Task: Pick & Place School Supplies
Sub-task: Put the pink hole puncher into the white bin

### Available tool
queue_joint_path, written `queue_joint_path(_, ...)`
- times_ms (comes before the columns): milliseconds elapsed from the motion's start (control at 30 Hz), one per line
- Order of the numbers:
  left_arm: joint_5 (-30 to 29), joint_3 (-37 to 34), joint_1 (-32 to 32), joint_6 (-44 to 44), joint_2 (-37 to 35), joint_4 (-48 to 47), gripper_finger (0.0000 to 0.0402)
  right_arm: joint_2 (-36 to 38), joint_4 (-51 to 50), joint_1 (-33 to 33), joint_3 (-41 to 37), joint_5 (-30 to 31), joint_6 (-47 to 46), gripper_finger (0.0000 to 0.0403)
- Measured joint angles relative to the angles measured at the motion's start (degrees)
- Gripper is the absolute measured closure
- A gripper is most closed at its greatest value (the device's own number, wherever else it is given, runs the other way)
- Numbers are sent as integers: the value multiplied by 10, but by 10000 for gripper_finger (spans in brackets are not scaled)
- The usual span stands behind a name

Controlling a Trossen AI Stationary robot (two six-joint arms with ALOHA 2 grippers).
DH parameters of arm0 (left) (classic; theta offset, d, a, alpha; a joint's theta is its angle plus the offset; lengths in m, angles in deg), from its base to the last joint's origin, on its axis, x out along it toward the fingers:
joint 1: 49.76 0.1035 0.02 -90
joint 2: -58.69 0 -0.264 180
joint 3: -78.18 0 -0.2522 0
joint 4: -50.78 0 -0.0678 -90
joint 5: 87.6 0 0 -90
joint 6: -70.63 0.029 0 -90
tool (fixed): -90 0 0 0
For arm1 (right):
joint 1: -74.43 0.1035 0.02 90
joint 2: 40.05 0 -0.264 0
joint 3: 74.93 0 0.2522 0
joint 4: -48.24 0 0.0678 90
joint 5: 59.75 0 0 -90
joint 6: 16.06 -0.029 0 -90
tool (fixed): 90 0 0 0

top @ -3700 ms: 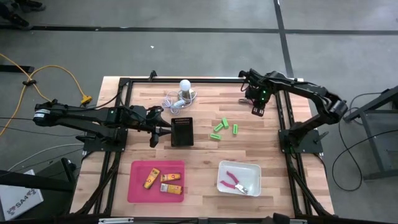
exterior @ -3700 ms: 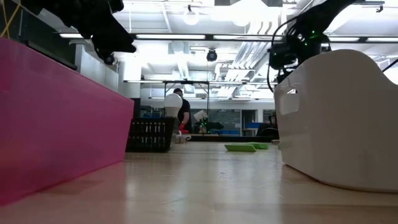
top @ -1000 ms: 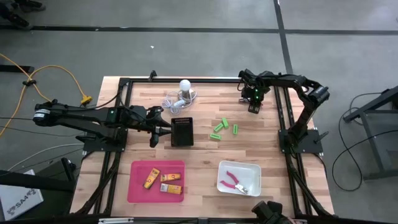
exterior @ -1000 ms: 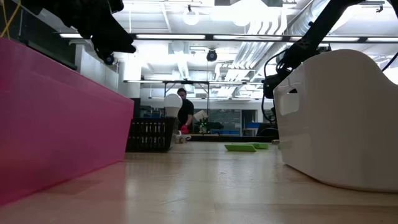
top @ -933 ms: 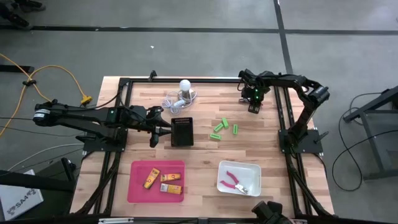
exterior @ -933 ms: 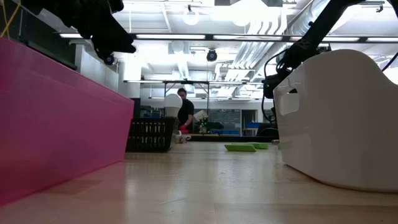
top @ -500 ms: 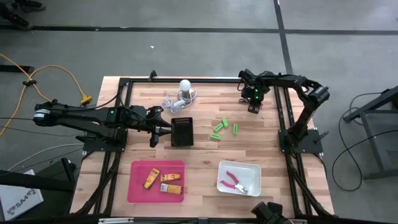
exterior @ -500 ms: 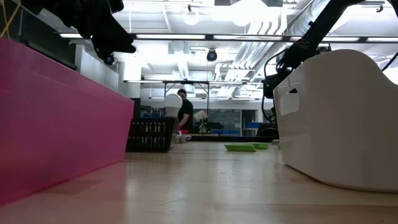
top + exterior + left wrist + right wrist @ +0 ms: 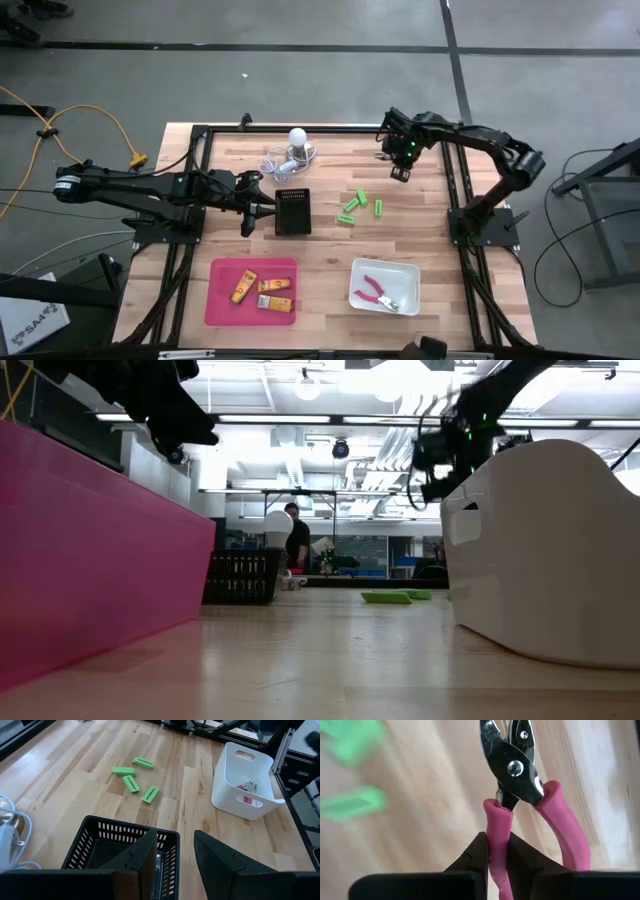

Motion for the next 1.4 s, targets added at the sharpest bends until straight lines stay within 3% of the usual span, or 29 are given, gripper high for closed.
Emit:
queue_joint_path(300,0,0,0,0,0,0,274,91,-17,125,13,-66,-160,370)
queue_joint_path(567,0,0,0,0,0,0,274,156,-9,279,13,-96,-304,369)
queue_joint_path(867,0,0,0,0,0,0,274,170,101,459,13,-96,-442,370)
queue_joint_path(1067,0,0,0,0,0,0,274,169,170,558,13,-65,-539,370)
queue_joint_path(1400,0,0,0,0,0,0,274,146,192,692,13,22,-685,370)
